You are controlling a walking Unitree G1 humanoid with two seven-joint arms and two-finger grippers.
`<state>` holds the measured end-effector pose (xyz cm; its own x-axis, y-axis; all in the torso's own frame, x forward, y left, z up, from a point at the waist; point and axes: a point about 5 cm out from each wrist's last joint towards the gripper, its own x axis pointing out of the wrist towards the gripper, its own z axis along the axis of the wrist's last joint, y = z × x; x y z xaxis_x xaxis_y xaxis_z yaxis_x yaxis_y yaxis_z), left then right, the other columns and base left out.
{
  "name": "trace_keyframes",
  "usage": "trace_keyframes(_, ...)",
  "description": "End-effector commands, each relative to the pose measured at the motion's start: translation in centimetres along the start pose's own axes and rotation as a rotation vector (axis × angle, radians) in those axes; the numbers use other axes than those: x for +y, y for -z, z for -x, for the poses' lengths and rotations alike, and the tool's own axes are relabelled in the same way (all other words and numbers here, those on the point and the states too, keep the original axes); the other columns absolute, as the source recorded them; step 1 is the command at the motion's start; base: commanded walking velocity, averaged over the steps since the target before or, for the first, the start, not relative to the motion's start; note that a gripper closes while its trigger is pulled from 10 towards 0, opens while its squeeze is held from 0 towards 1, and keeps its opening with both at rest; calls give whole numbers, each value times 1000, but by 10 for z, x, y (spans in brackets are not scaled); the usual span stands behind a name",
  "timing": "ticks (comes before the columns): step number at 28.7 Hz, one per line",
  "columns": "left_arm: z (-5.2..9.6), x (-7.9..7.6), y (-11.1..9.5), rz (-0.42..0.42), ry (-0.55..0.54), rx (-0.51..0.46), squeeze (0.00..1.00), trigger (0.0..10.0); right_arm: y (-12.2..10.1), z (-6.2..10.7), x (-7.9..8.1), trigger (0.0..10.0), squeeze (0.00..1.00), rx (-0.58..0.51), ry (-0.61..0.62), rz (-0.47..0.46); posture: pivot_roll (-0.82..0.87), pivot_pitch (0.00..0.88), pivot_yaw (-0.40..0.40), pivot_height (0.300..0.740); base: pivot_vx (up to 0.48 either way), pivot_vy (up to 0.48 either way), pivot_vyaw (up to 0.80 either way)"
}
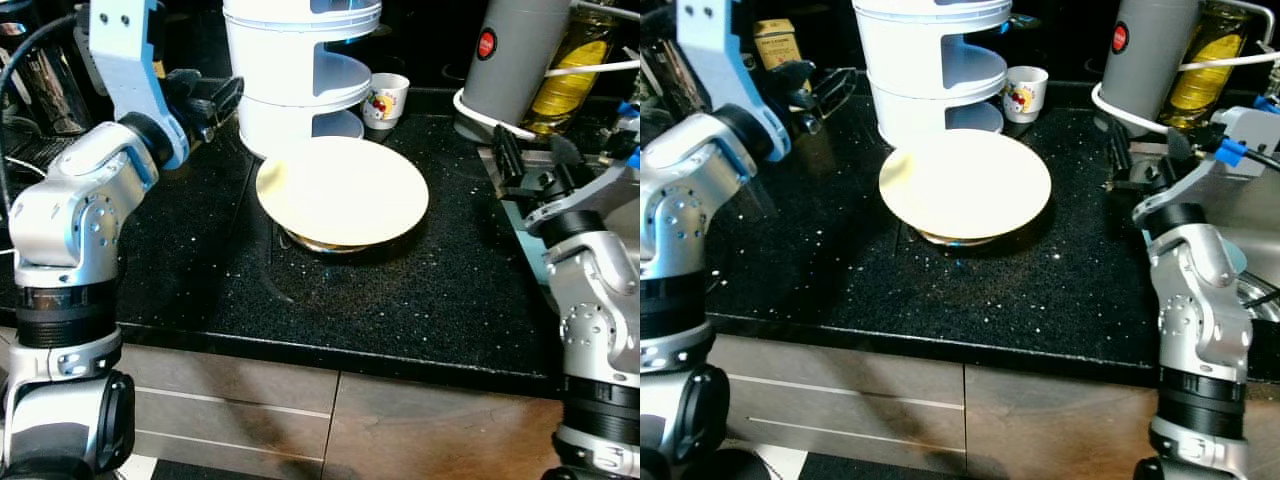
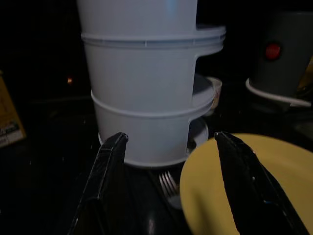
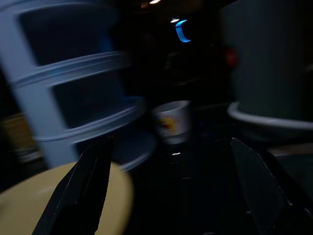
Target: Kitchen organization
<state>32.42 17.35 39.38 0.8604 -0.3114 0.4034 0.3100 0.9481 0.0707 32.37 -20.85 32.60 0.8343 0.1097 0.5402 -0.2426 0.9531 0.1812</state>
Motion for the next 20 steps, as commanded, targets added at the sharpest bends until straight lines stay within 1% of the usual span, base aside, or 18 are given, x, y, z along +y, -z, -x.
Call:
trace_keyframes(1,5,-1,4,-8,-16,14,0,10000,4,3,13,10000,0,13,-44,-10,43,229,6,740,0,0,0)
trace_keyframes(3,12,-6,12,-41,-20,21,0,10000,14,5,29,10000,0,27,-78,-27,46,236,1,740,0,0,0)
trace_keyframes(4,12,-6,12,-41,-20,21,0,10000,14,5,29,10000,0,27,-78,-27,46,236,1,740,0,0,0)
trace_keyframes(5,14,-7,13,-48,-23,13,0,10000,16,5,34,10000,0,30,-82,-33,47,237,-1,740,0,0,0)
trace_keyframes(6,14,-7,13,-48,-23,13,0,10000,16,5,34,10000,0,30,-82,-33,47,237,-1,740,0,0,0)
trace_keyframes(7,18,-8,14,-52,-36,3,0,10000,18,5,37,10000,0,32,-82,-38,49,237,-5,740,0,0,0)
trace_keyframes(14,28,-8,16,-80,-60,-10,0,10000,21,6,40,10000,0,35,-70,-27,49,242,-10,740,0,0,0)
trace_keyframes(20,31,-9,24,-64,-78,29,0,10000,21,8,39,10000,0,40,-51,-13,47,241,-7,740,0,0,0)
